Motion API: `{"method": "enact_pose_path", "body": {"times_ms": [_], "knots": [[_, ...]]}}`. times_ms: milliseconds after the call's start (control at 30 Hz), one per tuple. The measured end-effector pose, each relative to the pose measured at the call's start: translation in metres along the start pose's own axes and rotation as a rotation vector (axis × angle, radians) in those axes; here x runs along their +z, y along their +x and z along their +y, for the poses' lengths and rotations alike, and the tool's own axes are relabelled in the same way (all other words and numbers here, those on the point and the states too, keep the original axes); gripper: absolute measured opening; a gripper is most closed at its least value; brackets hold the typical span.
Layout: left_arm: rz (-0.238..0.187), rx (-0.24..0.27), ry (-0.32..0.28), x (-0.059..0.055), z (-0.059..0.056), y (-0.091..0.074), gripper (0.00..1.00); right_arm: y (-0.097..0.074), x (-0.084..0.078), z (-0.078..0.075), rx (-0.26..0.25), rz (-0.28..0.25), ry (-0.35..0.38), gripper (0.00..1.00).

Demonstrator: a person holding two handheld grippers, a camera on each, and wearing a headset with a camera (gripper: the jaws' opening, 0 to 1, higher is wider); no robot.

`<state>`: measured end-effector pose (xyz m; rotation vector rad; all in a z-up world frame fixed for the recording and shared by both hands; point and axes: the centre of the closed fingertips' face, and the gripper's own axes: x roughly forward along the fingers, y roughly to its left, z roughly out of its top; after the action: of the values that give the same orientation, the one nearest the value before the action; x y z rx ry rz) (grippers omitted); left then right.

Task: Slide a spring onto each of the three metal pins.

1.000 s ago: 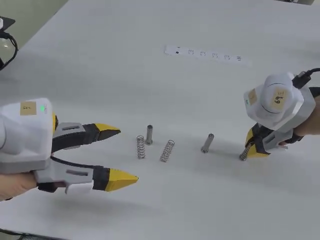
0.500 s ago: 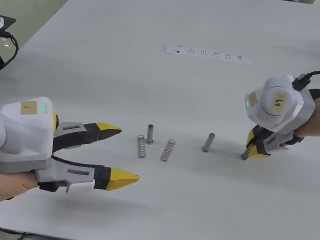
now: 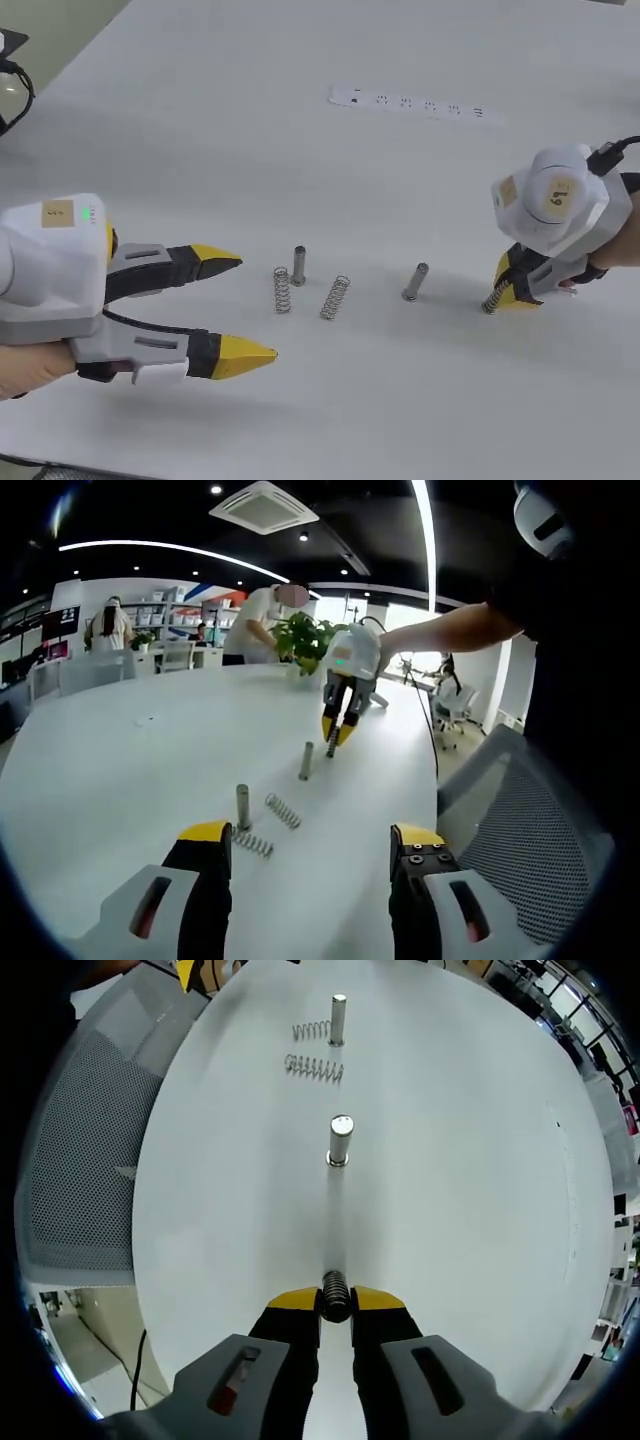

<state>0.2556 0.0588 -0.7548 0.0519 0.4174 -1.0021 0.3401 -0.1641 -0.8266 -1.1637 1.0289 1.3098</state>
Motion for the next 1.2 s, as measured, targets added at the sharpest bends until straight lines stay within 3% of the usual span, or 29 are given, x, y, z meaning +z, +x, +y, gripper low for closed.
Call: {"method": "enact_pose_path", "body": {"times_ms": [633,967,1200], "knots": [[-0.002,-0.003,-0.003,0.001,0.001,0.001,0.59,-0.006,0.004,-0.003,-0.014,-0.038,0.014,0.18],[-0.005,0.002,-0.008,0.003,0.002,0.001,0.61,-0.021,0.013,-0.008,-0.034,-0.147,0.088,0.23],[-0.016,0.007,-0.013,0.006,0.004,0.001,0.6,-0.039,0.023,-0.008,-0.061,-0.284,0.161,0.26]]}}
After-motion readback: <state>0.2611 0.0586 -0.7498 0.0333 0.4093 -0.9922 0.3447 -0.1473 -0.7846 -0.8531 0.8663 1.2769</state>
